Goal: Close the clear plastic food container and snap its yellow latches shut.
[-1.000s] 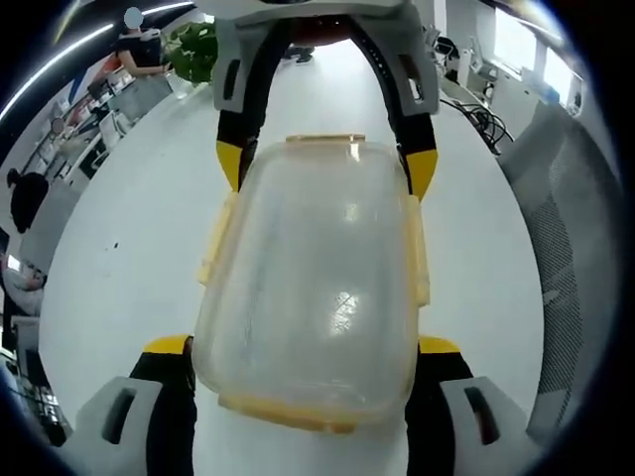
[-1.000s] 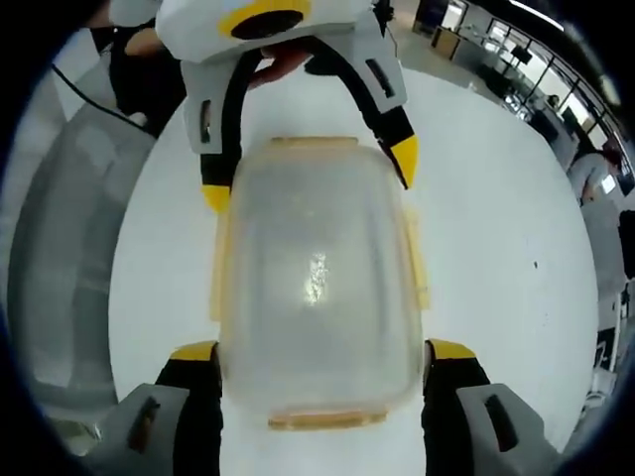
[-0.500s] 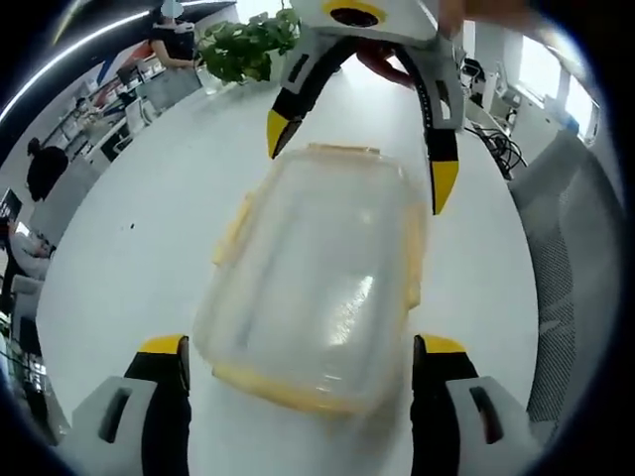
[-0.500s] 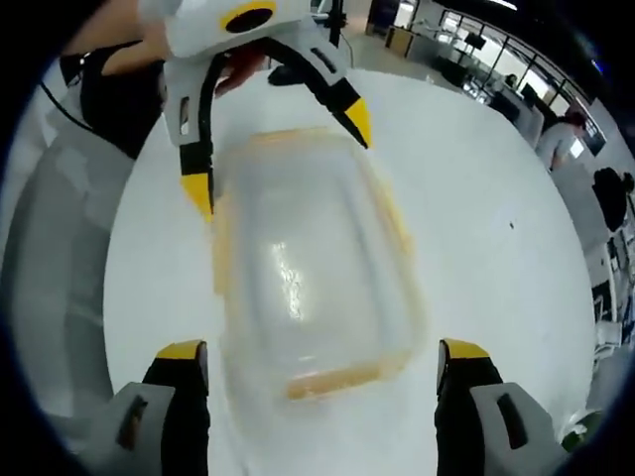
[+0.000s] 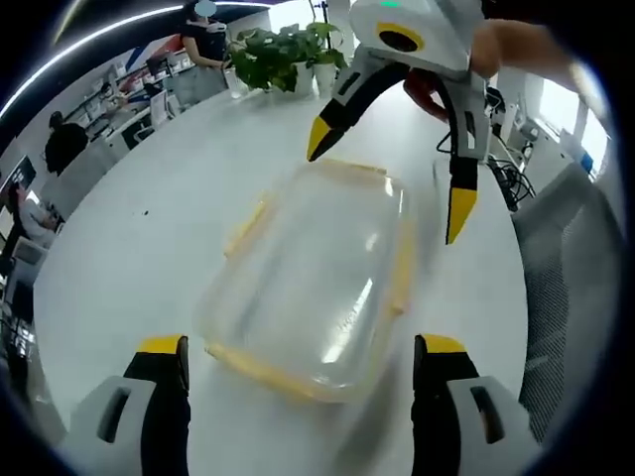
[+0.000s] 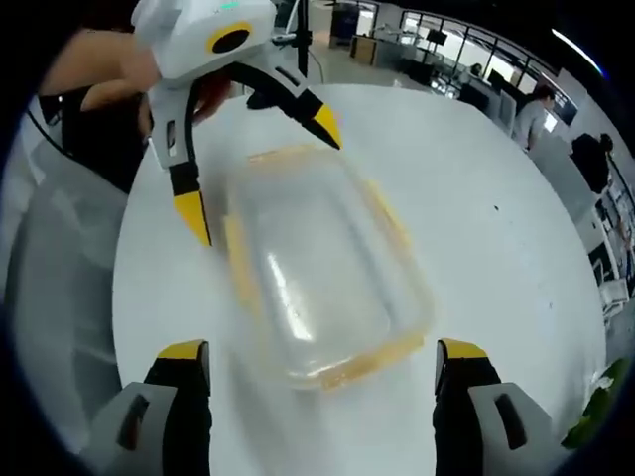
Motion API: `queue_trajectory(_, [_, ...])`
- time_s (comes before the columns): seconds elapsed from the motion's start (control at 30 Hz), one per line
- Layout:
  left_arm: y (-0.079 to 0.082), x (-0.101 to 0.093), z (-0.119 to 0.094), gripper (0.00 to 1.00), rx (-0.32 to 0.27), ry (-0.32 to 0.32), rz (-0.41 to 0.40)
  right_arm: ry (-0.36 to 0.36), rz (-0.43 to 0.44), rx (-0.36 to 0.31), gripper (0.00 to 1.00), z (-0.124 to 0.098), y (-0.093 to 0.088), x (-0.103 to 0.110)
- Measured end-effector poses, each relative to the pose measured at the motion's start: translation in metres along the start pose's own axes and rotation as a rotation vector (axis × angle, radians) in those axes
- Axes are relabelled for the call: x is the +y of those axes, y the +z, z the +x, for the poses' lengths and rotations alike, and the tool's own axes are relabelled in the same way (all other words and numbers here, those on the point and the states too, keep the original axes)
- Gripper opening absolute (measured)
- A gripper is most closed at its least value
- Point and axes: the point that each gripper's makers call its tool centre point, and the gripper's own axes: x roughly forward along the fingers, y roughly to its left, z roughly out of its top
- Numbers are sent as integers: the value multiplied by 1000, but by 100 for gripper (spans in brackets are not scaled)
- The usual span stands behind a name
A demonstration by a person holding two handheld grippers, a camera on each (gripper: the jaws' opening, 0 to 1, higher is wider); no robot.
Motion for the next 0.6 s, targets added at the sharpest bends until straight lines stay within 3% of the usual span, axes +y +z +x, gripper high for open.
queue_trajectory(0.33, [5,1,-14,95,-80,61,-94,-37,85,-70,95,-9,0,6])
queue_trajectory(0.4, [3,1,-18,95,-89,68,-115,-40,125,-108,95,-13,5,7])
queue_trajectory(0.6, [0,-6,-25,94,-120,70,-174,-58,139,-116,94,-19,4,12])
